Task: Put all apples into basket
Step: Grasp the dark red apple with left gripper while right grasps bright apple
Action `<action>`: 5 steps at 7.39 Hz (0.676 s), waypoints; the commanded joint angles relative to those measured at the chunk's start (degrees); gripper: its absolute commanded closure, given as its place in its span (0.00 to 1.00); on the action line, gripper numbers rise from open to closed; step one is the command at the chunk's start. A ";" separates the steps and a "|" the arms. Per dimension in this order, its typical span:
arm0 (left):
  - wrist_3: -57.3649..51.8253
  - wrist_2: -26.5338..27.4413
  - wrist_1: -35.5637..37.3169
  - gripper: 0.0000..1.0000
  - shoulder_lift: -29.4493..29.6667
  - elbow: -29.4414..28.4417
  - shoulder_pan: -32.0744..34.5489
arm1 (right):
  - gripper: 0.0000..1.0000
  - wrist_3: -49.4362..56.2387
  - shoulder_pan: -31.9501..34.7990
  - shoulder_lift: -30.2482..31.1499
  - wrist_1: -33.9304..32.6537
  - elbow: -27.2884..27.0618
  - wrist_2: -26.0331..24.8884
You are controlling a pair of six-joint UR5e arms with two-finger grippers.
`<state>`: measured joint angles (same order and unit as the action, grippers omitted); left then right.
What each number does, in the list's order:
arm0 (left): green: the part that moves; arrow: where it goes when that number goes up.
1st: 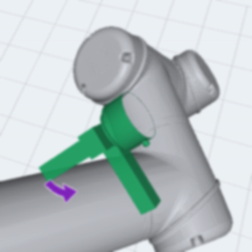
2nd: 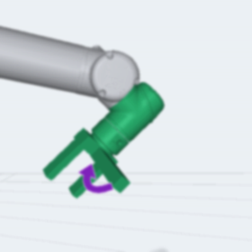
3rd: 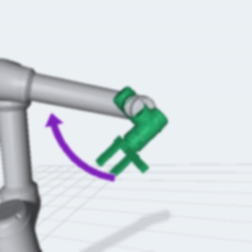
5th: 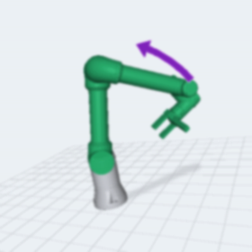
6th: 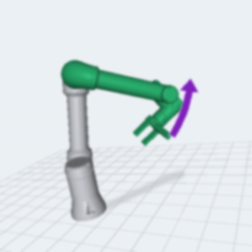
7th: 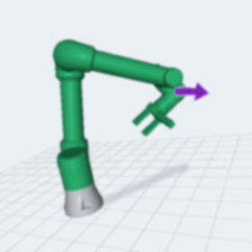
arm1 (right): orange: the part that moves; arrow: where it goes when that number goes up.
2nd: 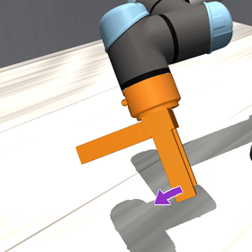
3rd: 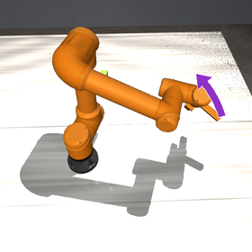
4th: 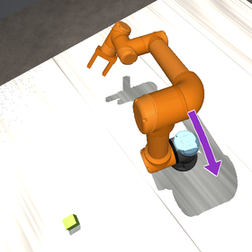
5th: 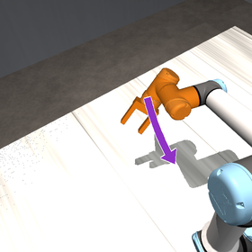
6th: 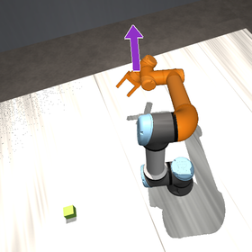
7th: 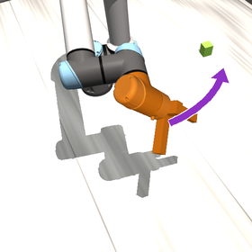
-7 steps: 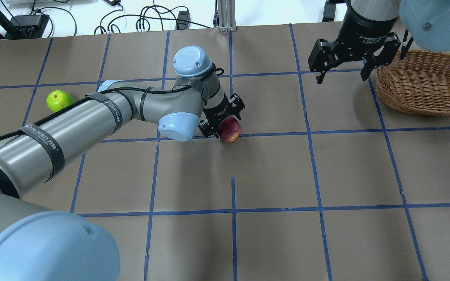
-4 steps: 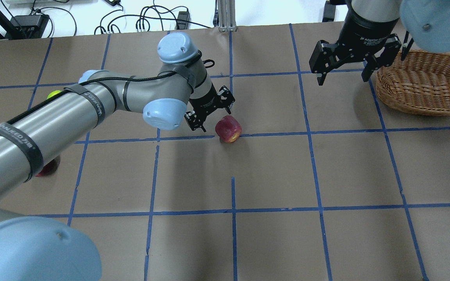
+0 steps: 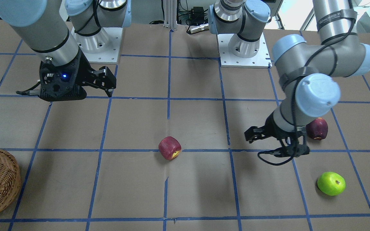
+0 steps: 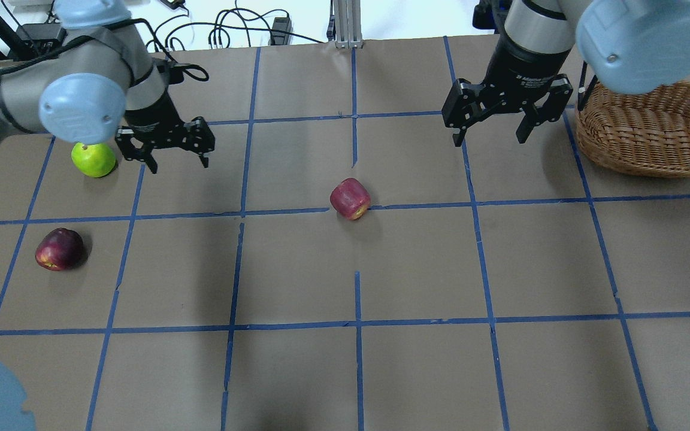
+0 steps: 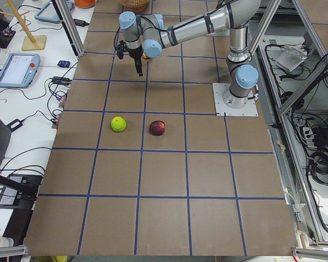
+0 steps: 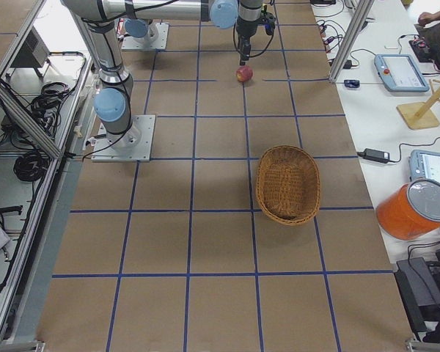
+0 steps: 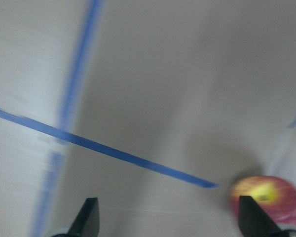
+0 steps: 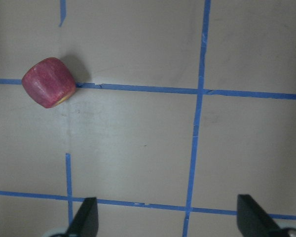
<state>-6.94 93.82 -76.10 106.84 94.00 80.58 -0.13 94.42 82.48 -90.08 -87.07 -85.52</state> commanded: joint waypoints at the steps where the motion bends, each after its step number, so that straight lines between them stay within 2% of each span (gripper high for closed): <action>1: -20.84 7.39 0.59 0.01 -2.94 4.15 -9.62 | 0.00 -3.29 7.07 -3.89 -7.78 -1.51 -2.09; 2: -27.36 7.61 3.30 0.02 -3.21 6.18 -14.61 | 0.00 -5.21 9.18 -7.12 -12.62 -3.53 -4.02; 4: -42.19 6.91 11.20 0.02 -2.25 12.05 -25.33 | 0.00 -8.47 11.83 -13.01 -23.85 -4.17 -3.51; 5: -44.19 5.60 18.37 0.01 -1.03 15.83 -26.77 | 0.00 -6.31 14.89 -14.52 -27.05 -4.86 -3.25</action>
<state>-45.99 100.50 -64.70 104.74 105.58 57.30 -7.25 106.39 70.61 -111.99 -91.33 -88.98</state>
